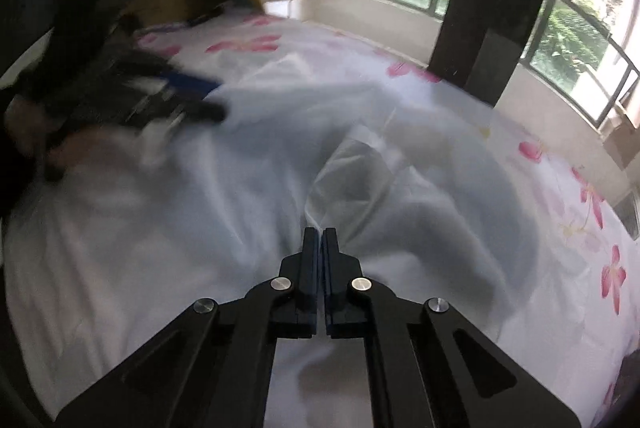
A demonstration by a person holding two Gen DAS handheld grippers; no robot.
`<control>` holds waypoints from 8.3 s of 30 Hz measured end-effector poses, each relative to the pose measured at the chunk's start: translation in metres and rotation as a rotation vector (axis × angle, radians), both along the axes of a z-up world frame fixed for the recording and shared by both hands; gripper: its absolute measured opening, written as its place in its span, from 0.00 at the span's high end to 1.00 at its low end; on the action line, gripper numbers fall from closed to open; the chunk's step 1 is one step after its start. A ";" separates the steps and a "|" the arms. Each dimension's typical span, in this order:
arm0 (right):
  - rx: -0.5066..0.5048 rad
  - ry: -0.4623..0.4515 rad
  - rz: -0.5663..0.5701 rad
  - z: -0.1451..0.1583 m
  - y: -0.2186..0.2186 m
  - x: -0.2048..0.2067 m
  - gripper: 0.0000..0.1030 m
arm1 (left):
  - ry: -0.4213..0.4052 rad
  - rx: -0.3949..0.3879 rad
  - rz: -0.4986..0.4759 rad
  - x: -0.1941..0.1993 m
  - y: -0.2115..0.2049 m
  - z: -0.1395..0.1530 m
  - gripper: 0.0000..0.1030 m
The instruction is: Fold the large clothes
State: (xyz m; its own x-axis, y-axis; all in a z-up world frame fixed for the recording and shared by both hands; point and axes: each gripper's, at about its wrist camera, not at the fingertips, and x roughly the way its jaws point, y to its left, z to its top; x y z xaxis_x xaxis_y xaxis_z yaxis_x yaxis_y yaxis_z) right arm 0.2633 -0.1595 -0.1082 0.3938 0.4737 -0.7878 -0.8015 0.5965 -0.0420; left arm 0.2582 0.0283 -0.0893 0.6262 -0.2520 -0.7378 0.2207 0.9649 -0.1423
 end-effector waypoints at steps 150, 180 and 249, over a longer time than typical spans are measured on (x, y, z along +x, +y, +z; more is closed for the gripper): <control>0.069 0.015 -0.782 -0.013 -0.265 -0.110 0.38 | -0.013 0.131 0.521 -0.259 0.055 -0.002 0.50; 0.064 -0.051 -0.788 -0.026 -0.266 -0.166 0.57 | -0.023 0.174 0.517 -0.305 0.062 -0.012 0.43; 0.072 -0.041 -0.695 -0.016 -0.230 -0.181 0.93 | -0.067 0.134 0.466 -0.317 0.067 0.008 0.96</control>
State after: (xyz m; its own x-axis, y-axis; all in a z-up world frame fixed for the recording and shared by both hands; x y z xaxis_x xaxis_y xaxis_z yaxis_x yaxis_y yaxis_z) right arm 0.0827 -0.3891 -0.1246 0.6532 0.1516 -0.7418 -0.2318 0.9728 -0.0053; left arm -0.0588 0.0954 -0.0809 0.6972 0.1605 -0.6987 -0.2343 0.9721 -0.0106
